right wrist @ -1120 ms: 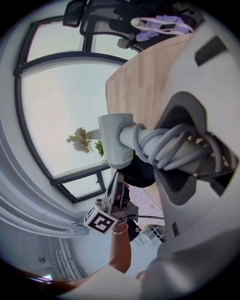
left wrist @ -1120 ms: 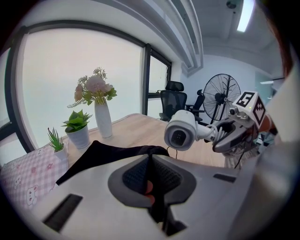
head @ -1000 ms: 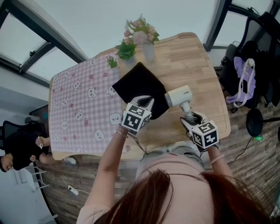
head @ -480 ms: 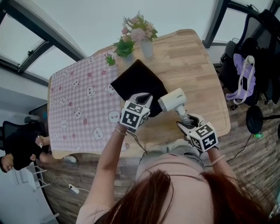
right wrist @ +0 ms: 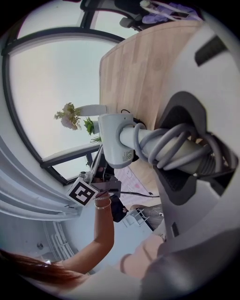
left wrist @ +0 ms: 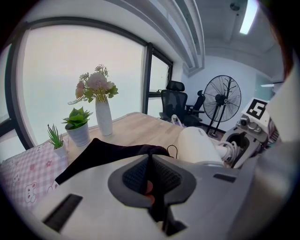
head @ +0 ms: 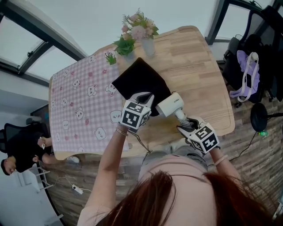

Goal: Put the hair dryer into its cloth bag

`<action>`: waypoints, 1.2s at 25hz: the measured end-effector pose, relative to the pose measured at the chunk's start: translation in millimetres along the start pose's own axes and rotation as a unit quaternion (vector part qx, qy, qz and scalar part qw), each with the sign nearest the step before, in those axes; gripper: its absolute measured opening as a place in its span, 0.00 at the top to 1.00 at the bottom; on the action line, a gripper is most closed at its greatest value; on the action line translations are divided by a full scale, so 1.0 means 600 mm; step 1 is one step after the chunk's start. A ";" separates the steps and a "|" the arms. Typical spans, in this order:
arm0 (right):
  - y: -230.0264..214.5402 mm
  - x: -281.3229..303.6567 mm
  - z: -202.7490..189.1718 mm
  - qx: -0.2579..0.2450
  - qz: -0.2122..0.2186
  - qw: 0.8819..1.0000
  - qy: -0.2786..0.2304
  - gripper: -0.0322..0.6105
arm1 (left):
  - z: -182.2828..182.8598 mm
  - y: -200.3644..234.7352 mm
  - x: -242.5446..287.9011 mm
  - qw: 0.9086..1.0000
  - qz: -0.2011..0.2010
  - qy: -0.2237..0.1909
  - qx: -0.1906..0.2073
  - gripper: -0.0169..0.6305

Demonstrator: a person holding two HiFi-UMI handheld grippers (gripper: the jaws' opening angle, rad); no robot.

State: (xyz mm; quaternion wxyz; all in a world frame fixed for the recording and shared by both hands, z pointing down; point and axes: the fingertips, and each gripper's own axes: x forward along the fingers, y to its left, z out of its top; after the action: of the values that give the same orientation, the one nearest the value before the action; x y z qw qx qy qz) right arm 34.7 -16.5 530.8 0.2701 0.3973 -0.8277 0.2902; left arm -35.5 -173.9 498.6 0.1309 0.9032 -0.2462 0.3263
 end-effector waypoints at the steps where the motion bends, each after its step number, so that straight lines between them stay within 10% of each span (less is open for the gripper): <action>1: 0.003 0.003 -0.002 -0.001 0.004 1.000 0.003 0.63 | 0.000 0.000 0.001 1.000 -0.001 0.000 0.000 0.94; 30: 0.009 0.082 -0.012 0.015 0.071 0.996 0.055 0.63 | 0.002 -0.003 0.004 1.000 -0.024 0.006 0.010 0.94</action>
State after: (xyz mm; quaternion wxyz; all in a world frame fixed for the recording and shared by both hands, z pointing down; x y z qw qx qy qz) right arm 5.2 -33.5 567.8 0.2882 0.3250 -0.8332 0.3421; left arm -32.4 -173.5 499.2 0.1312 0.9080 -0.2207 0.3309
